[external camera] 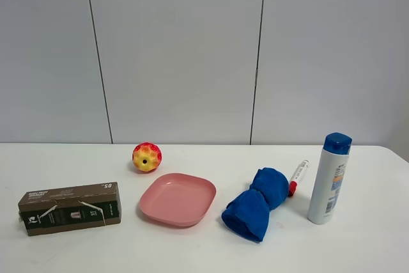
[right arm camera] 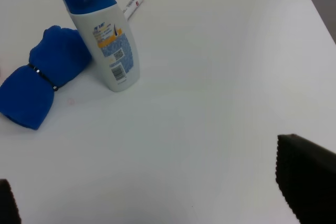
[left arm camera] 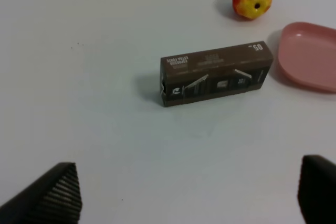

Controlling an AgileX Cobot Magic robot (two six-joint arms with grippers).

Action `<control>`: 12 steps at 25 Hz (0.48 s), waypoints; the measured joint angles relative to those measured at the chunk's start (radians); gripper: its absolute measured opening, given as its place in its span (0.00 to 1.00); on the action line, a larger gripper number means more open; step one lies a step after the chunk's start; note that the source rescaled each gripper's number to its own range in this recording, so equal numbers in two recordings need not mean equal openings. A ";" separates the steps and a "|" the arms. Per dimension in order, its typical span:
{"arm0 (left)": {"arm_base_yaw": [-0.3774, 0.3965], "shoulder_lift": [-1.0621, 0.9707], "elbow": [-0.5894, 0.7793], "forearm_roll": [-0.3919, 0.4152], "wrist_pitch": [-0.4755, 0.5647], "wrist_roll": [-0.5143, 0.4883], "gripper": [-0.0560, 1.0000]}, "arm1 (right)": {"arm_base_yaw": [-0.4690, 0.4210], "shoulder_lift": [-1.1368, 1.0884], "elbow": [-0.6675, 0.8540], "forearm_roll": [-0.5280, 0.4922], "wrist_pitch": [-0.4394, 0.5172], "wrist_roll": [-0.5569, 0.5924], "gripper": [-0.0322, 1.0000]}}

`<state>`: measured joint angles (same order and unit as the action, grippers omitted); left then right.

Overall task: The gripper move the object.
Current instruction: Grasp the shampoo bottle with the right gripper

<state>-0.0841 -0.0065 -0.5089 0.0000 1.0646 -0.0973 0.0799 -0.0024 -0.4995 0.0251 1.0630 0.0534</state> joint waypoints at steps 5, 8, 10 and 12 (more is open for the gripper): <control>0.000 0.000 0.000 0.000 0.000 0.000 1.00 | 0.000 0.000 0.000 0.000 0.000 0.002 1.00; 0.000 0.000 0.000 0.000 0.000 0.000 1.00 | 0.000 0.000 0.000 0.006 0.000 -0.011 1.00; 0.000 0.000 0.000 0.000 0.000 0.000 1.00 | 0.000 0.013 -0.002 0.016 0.001 -0.027 1.00; 0.000 0.000 0.000 0.000 0.000 0.000 1.00 | 0.000 0.081 -0.023 0.023 0.006 -0.039 1.00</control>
<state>-0.0841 -0.0065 -0.5089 0.0000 1.0646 -0.0973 0.0799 0.0783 -0.5228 0.0479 1.0687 0.0144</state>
